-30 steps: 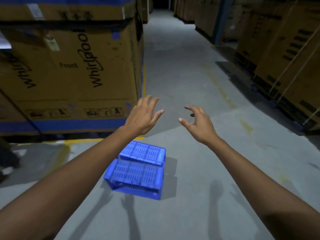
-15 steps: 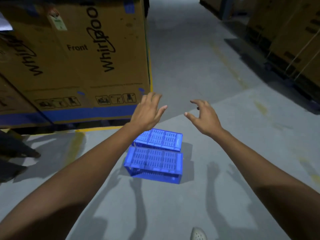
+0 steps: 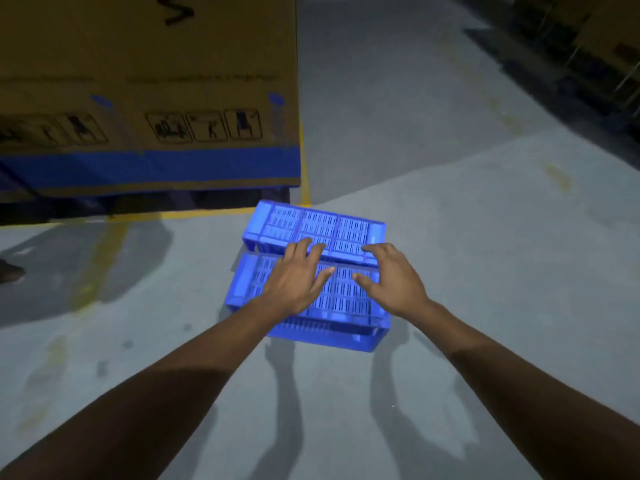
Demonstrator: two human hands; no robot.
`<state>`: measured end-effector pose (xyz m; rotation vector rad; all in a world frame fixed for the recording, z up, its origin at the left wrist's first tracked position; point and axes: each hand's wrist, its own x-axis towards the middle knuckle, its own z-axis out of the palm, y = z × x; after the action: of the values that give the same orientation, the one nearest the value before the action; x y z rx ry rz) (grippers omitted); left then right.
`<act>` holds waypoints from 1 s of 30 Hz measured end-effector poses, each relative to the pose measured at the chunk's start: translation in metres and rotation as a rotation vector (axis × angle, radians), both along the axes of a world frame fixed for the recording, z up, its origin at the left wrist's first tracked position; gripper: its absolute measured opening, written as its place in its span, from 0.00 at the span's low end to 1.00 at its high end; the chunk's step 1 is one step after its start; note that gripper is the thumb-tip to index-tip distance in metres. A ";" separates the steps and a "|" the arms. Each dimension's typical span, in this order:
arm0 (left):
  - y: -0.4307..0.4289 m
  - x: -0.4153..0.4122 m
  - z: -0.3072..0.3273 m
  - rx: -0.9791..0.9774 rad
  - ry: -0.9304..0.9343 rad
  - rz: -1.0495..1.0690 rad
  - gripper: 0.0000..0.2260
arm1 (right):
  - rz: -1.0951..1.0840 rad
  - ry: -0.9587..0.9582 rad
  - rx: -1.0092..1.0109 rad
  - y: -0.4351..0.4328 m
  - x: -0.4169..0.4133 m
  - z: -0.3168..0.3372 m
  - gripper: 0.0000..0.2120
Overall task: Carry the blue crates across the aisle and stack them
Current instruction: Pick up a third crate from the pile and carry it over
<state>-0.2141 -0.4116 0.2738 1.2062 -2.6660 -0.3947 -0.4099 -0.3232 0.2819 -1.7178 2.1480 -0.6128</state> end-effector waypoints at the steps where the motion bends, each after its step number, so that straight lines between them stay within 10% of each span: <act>1: -0.004 -0.001 -0.037 -0.002 -0.030 -0.003 0.29 | 0.007 0.016 0.019 -0.004 -0.001 -0.036 0.29; 10: -0.046 -0.002 -0.299 -0.042 -0.456 -0.161 0.49 | 0.255 0.368 0.296 -0.046 -0.003 -0.284 0.54; 14: -0.068 -0.015 -0.336 -0.178 -0.454 -0.149 0.44 | 0.260 0.602 0.225 -0.064 0.001 -0.336 0.46; 22: -0.065 -0.028 -0.289 -0.200 -0.445 -0.166 0.34 | 0.185 0.746 0.182 -0.059 0.010 -0.296 0.37; 30: -0.024 -0.040 -0.102 0.083 -0.361 -0.228 0.30 | 0.210 0.715 0.230 -0.010 -0.001 -0.094 0.26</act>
<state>-0.2539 -0.4360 0.1722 1.0867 -3.1424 -0.3520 -0.4107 -0.3335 0.1883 -2.2023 2.2791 0.3572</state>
